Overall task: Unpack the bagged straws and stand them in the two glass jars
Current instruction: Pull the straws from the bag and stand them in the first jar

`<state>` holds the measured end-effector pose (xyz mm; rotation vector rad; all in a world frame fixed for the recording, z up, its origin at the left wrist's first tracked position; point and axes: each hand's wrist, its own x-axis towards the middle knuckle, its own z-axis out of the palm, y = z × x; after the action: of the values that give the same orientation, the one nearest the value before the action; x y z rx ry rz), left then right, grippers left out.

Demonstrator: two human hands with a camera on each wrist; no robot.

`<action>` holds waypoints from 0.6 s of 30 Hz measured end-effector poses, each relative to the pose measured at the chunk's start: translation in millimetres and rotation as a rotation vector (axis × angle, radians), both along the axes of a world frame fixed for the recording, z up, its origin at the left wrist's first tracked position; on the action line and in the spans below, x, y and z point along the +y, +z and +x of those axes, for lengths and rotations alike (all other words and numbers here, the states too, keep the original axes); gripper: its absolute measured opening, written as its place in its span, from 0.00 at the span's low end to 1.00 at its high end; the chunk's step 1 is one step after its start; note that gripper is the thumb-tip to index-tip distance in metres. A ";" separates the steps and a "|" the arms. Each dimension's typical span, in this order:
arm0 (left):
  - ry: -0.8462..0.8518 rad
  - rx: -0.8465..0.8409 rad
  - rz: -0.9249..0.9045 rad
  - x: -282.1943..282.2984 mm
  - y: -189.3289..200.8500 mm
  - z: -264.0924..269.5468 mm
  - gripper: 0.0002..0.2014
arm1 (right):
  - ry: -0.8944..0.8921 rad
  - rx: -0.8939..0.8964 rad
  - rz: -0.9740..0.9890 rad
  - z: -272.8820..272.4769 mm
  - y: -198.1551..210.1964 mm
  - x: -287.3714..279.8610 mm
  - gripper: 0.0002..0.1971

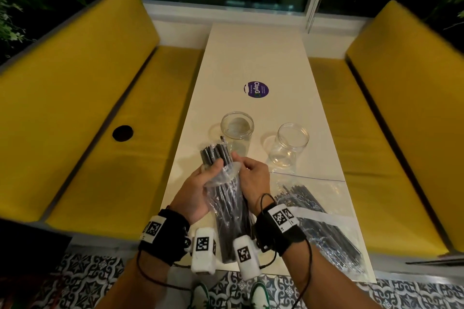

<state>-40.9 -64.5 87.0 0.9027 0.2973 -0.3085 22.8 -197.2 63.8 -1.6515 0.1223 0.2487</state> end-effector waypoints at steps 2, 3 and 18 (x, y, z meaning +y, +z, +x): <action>0.017 -0.012 0.025 2.1 -1.7 1.4 0.30 | -0.012 -0.061 -0.047 -1.7 0.7 1.1 0.14; 0.015 -0.027 0.050 3.2 -1.0 1.5 0.29 | -0.025 -0.083 -0.055 -2.4 1.7 1.1 0.14; 0.270 0.004 0.077 12.8 1.0 8.3 0.29 | 0.122 -0.216 -0.122 -19.5 31.3 8.1 0.15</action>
<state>-32.5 -51.7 88.0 0.9257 0.4322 -0.0496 3.4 -189.1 95.1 -1.7986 -0.1292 0.1555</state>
